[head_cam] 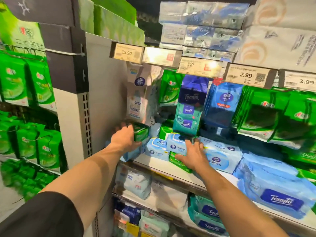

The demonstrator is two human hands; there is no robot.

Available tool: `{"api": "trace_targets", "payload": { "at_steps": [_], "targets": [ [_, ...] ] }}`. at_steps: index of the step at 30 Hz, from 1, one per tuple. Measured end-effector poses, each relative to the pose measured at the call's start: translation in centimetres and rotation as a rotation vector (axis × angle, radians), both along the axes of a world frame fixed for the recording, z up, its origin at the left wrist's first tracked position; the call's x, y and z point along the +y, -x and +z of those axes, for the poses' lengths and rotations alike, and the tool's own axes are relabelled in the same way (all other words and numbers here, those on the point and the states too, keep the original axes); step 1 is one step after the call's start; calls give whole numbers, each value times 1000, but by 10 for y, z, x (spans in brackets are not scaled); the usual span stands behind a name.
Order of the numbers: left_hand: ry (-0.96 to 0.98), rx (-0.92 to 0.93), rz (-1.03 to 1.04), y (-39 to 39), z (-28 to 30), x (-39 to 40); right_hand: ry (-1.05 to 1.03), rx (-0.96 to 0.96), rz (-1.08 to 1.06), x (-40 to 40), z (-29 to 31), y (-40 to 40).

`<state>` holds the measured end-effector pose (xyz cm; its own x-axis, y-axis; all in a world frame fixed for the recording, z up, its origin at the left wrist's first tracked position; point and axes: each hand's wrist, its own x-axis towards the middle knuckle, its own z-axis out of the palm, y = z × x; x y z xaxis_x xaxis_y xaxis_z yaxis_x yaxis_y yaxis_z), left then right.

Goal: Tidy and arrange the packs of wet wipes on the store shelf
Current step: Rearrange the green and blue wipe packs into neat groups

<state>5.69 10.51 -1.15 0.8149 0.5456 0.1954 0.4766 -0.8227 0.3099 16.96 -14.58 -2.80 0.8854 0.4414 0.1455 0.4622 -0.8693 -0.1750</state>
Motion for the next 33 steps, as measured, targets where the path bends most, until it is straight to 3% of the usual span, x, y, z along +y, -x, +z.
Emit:
{"api": "trace_targets", "payload": {
  "at_steps": [9,22,33],
  "targets": [
    [10,-9,-35,-9,-2,6,-124,-21,-71,5,-1,12],
    [5,-42,-25,-2,-3,1,-135,-74,-72,1,-2,26],
    [-36,-58,-14,9,4,-24,-230,-19,-43,-17,-4,39]
  ]
}}
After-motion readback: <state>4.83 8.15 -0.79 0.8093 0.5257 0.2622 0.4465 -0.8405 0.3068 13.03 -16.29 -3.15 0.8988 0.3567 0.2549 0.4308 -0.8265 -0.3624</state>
